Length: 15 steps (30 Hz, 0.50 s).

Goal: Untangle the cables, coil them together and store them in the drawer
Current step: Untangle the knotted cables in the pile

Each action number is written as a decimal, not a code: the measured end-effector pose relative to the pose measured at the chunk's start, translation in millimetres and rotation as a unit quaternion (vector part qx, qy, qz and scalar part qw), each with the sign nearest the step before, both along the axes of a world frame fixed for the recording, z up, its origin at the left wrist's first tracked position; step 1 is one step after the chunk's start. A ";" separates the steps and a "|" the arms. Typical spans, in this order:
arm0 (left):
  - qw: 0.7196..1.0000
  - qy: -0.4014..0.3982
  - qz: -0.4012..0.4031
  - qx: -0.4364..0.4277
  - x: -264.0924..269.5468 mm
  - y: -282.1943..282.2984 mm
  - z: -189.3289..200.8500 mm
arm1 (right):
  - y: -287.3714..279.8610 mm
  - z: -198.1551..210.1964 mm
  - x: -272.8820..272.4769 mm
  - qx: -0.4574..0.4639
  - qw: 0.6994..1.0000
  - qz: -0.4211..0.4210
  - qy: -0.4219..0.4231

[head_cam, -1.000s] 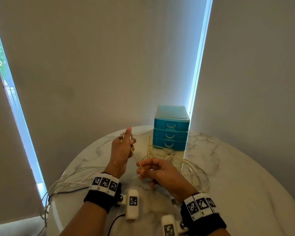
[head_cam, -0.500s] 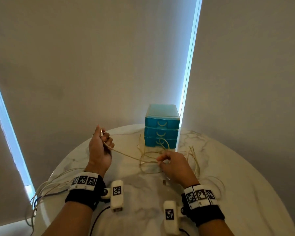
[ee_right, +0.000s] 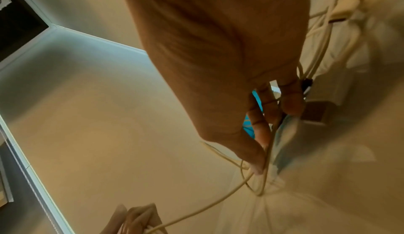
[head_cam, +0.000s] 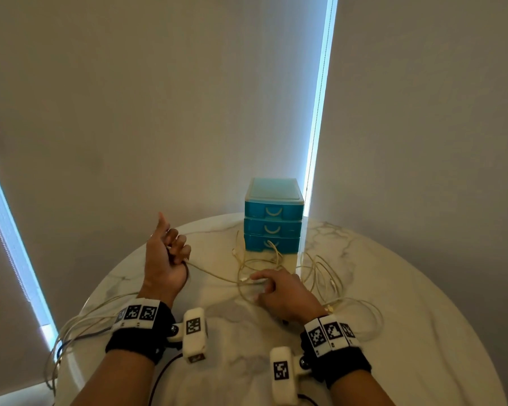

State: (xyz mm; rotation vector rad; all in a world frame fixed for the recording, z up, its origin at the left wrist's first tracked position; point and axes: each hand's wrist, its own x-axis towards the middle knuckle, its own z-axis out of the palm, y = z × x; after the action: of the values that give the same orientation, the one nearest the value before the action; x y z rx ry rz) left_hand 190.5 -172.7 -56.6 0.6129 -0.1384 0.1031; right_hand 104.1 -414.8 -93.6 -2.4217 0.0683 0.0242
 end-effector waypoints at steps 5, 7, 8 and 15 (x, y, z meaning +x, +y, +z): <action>0.997 -0.048 -0.063 -0.018 -12.0 -3.6 8.7 | 6.1 9.9 -9.4 -0.031 0.999 0.029 0.021; 0.995 -0.053 -0.078 -0.031 -14.2 -3.4 10.5 | 6.0 9.3 -9.1 -0.032 0.999 0.029 0.015; 0.995 -0.055 -0.080 -0.033 -14.8 -3.5 11.0 | 6.8 9.0 -9.2 -0.033 0.999 0.027 0.012; 0.997 -0.020 -0.038 0.068 -11.7 -6.6 9.6 | 7.4 7.3 0.7 0.056 0.993 -0.046 -0.091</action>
State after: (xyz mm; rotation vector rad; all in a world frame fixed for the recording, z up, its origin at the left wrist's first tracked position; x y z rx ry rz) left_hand 178.8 -179.3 -47.1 0.7415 -0.2084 0.0324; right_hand 104.8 -407.4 -86.3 -2.2951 0.0933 -0.2295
